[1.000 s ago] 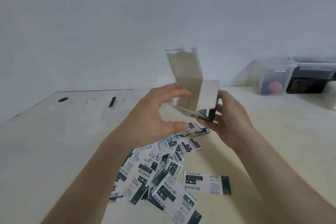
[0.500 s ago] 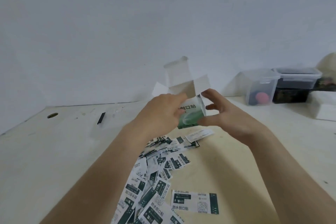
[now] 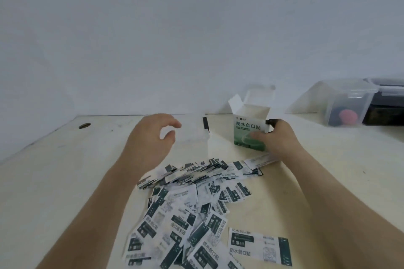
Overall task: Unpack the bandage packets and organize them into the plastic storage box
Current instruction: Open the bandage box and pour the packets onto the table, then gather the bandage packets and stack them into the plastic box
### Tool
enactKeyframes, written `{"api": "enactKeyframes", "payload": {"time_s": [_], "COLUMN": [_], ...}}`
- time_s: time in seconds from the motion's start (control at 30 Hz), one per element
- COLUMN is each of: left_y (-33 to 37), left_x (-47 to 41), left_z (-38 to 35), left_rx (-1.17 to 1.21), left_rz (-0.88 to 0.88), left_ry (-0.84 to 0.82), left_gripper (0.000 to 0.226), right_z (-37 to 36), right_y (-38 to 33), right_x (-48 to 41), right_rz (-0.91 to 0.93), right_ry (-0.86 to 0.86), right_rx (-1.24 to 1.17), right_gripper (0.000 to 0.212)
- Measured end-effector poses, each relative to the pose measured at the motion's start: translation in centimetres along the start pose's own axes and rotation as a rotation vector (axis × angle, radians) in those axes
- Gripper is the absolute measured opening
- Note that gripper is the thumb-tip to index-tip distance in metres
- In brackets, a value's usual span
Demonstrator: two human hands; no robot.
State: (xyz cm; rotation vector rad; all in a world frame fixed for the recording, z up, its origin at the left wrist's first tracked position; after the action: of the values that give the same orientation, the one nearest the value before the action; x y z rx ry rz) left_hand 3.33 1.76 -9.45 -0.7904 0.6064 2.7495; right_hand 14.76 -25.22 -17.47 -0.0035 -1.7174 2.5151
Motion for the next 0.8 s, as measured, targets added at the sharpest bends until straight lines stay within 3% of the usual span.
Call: {"api": "enactKeyframes", "payload": {"time_s": [0.07, 0.13, 0.17, 0.23, 0.3, 0.37, 0.47, 0.53, 0.7, 0.8], "left_y": [-1.5, -1.5, -1.0, 0.0, 0.9, 1.6, 1.9, 1.9, 1.4, 1.0], "left_x": [1.9, 3.9, 4.9, 7.6, 9.8, 11.0, 11.7, 11.6, 11.2, 10.8], "left_z": [0.6, 0.6, 0.2, -1.0, -2.0, -2.8, -3.7, -3.9, -4.8, -5.7], "left_rx": [0.024, 0.175, 0.236, 0.198, 0.080, 0.003, -0.035, -0.048, -0.045, -0.034], "left_rz": [0.002, 0.007, 0.008, -0.037, -0.133, -0.180, -0.190, -0.196, -0.184, -0.153], "left_ry": [-0.013, -0.220, -0.413, -0.815, -1.025, -1.068, -1.046, -1.029, -0.883, -0.797], "left_gripper": [0.019, 0.021, 0.031, 0.073, 0.106, 0.117, 0.113, 0.110, 0.073, 0.083], "right_z": [-0.1, 0.2, 0.6, 1.1, 0.9, -0.3, -2.3, -2.9, -5.9, -6.4], "right_y": [-0.1, -1.0, -1.7, -2.6, -3.7, -4.5, -5.7, -6.3, -3.4, -2.1], "right_x": [0.5, 1.8, 2.5, 3.9, 5.4, 7.4, 11.7, 14.5, 19.4, 18.4], "right_rz": [-0.047, -0.081, -0.097, -0.109, -0.066, -0.007, 0.007, 0.066, 0.209, 0.225], "right_ry": [0.041, 0.056, 0.063, 0.091, 0.056, -0.134, -0.553, -0.712, -0.818, -0.722], "right_rx": [0.071, 0.299, 0.466, 0.766, 0.922, 0.951, 0.912, 0.976, 1.176, 1.104], "right_gripper": [0.042, 0.040, 0.042, 0.047, 0.047, 0.060, 0.094, 0.108, 0.137, 0.133]}}
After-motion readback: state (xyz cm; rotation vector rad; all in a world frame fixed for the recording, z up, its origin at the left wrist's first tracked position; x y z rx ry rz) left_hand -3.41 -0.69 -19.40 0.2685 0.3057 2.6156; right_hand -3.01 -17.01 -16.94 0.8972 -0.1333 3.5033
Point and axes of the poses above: each hand's wrist, its own x-axis away from the middle knuckle, its own z-axis out of the back of the hand, y = z × x, the point moved 4 cm from there along -x, towards the middle knuckle, and after that the axes turned 10 degrees about -z, right-handed, at the moved point
